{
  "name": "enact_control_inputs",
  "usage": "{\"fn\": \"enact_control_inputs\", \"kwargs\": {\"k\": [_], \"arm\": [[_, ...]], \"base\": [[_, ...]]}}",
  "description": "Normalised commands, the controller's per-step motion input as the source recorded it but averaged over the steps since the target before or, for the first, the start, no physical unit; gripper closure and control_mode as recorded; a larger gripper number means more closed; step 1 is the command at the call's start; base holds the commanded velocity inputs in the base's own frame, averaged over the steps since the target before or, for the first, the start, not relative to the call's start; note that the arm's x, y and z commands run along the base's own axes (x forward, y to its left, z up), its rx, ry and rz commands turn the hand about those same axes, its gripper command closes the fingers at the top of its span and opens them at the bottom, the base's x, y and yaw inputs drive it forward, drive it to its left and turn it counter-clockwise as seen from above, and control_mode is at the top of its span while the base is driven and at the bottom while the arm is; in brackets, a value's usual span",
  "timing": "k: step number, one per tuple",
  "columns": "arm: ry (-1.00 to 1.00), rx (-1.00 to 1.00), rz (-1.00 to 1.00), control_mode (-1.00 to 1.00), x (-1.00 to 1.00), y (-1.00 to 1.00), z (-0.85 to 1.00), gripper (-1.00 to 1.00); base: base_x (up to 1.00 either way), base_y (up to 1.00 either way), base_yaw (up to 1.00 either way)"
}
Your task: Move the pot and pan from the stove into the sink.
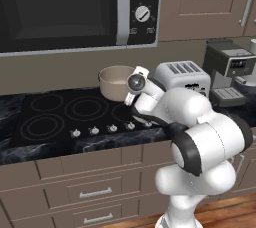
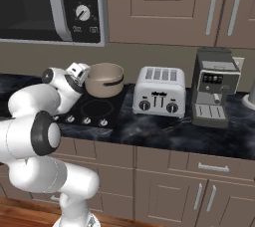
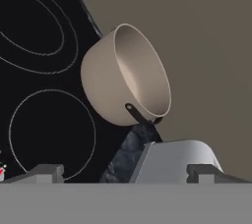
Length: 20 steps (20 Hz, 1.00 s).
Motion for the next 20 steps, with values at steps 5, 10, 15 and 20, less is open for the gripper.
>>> {"fn": "enact_control_inputs", "kwargs": {"k": [5,10,15,20], "arm": [[0.0,0.0,0.04,-1.0,0.01,0.0,-0.01,-1.0],[0.0,0.0,0.03,-1.0,0.05,0.0,0.0,-1.0],[0.0,0.0,0.0,-1.0,0.02,0.0,0.0,-1.0],[0.0,0.0,0.0,-1.0,0.21,0.01,-0.09,-1.0]], "base": [[0.0,0.0,0.0],[0.0,0.0,0.0],[0.0,0.0,0.0],[0.0,0.0,0.0]]}}
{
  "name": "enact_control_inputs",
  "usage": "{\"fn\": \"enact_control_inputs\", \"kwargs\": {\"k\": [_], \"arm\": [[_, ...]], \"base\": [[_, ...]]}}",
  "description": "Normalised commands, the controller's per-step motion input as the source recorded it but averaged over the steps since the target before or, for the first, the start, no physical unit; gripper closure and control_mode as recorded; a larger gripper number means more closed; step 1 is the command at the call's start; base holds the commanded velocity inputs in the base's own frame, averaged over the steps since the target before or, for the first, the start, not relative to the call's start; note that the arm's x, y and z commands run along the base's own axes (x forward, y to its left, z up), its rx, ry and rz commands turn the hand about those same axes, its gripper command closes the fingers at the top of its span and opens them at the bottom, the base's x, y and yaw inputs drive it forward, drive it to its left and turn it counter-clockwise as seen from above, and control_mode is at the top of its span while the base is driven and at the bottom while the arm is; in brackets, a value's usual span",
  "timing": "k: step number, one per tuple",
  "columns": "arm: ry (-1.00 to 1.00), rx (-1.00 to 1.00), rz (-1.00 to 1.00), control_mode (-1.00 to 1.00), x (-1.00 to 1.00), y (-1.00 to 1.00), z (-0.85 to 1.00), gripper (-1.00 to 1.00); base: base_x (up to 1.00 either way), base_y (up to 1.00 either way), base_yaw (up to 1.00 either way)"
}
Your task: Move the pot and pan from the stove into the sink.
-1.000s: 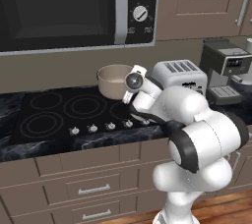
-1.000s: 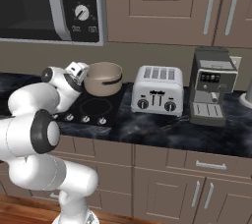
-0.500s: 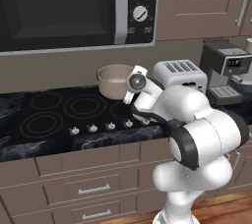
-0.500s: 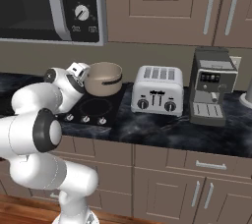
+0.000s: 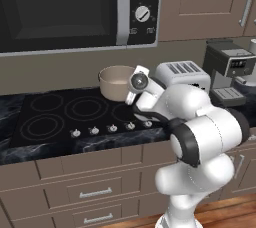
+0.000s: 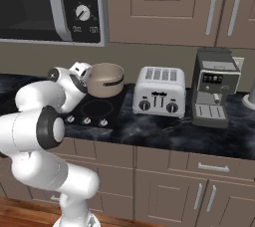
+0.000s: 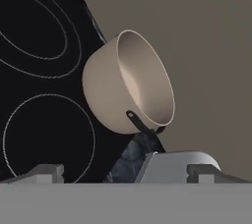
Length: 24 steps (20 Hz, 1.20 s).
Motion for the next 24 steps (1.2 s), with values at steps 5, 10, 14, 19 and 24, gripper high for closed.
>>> {"fn": "enact_control_inputs", "kwargs": {"k": [5,10,14,19,24], "arm": [[0.0,0.0,0.0,-1.0,0.23,0.02,-0.14,-1.0],[0.0,0.0,0.0,-1.0,0.17,0.02,-0.22,-1.0],[0.0,0.0,0.0,-1.0,0.15,0.0,-0.25,-1.0],[0.0,0.0,0.0,-1.0,0.22,0.04,-0.16,-1.0],[0.0,0.0,0.0,-1.0,0.27,0.11,-0.15,-1.0]], "base": [[0.0,0.0,0.0],[0.0,0.0,0.0],[0.0,0.0,0.0],[0.0,0.0,0.0],[0.0,0.0,0.0]]}}
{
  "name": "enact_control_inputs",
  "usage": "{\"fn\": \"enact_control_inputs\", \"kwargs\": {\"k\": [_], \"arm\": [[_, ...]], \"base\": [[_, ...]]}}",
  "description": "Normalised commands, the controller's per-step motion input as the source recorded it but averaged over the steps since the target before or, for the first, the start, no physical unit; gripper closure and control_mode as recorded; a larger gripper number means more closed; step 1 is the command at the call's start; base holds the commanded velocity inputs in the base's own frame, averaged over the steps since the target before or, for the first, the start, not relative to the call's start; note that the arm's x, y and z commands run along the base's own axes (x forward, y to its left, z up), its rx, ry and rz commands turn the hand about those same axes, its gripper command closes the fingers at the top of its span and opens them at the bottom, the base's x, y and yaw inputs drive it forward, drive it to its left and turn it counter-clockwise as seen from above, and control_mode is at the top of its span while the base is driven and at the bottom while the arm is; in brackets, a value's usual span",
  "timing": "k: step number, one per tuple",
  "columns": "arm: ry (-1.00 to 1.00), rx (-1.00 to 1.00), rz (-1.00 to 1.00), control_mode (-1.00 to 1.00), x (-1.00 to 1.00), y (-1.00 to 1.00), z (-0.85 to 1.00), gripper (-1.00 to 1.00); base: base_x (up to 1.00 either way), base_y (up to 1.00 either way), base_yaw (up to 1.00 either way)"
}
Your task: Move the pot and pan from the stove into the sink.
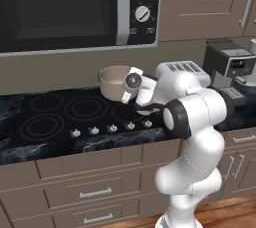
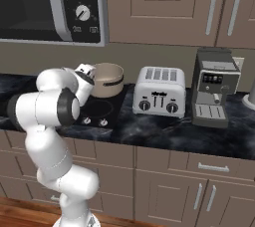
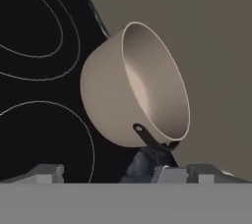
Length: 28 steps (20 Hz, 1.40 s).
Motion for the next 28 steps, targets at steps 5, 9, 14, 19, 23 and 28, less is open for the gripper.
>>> {"fn": "enact_control_inputs", "kwargs": {"k": [5,9,14,19,23,28], "arm": [[0.0,0.0,0.0,-1.0,0.27,0.12,-0.19,-1.0],[0.0,0.0,0.0,-1.0,0.27,0.12,-0.19,-1.0],[0.0,0.0,0.0,-1.0,0.33,0.12,-0.19,-1.0],[-0.01,0.0,0.0,-1.0,0.4,0.1,-0.17,-1.0],[-0.03,0.0,0.0,-1.0,0.38,0.02,-0.14,-1.0],[-0.02,0.0,0.0,-1.0,0.38,0.0,-0.04,-1.0]], "base": [[0.0,0.0,0.0],[0.0,0.0,0.0],[0.0,0.0,0.0],[0.0,0.0,0.0],[0.0,0.0,0.0],[0.0,0.0,0.0]]}}
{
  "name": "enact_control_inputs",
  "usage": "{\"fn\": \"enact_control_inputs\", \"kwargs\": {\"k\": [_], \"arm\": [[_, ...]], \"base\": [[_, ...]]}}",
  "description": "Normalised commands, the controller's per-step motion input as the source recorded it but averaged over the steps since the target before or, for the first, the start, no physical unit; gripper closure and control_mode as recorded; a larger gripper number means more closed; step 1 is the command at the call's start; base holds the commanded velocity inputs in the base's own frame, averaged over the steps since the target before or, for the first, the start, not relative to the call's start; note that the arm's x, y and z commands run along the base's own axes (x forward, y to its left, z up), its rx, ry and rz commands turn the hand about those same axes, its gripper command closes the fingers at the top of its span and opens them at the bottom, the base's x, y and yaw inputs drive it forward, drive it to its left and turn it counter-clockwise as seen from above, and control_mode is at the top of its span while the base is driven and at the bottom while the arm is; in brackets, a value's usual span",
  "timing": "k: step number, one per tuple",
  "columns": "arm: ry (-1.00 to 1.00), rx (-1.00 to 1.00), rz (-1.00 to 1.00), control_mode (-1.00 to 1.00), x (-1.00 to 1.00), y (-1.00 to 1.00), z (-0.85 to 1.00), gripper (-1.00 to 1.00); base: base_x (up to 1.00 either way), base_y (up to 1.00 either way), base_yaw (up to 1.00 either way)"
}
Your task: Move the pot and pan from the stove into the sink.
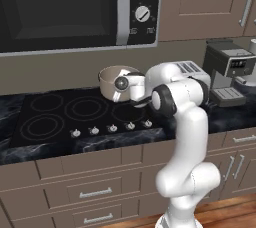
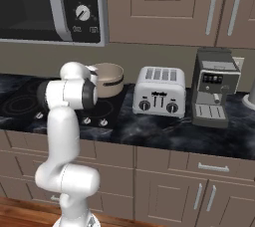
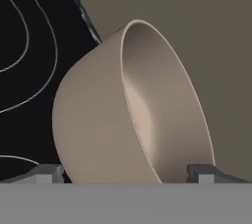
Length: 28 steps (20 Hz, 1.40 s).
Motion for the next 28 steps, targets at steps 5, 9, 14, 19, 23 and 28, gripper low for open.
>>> {"fn": "enact_control_inputs", "kwargs": {"k": [5,9,14,19,23,28], "arm": [[0.0,0.0,0.0,-1.0,0.32,0.0,-0.02,-1.0],[0.0,0.0,0.0,-1.0,0.03,0.0,0.0,-1.0],[0.0,-0.01,0.0,-1.0,0.02,0.0,0.0,-1.0],[0.0,-0.01,0.0,-1.0,0.16,0.0,-0.04,-1.0],[0.0,-0.01,0.0,-1.0,0.23,0.0,-0.07,-1.0],[0.0,-0.01,0.0,-1.0,0.18,0.0,-0.08,-1.0]], "base": [[0.0,0.0,0.0],[0.0,0.0,0.0],[0.0,0.0,0.0],[0.0,0.0,0.0],[0.0,0.0,0.0],[0.0,0.0,0.0]]}}
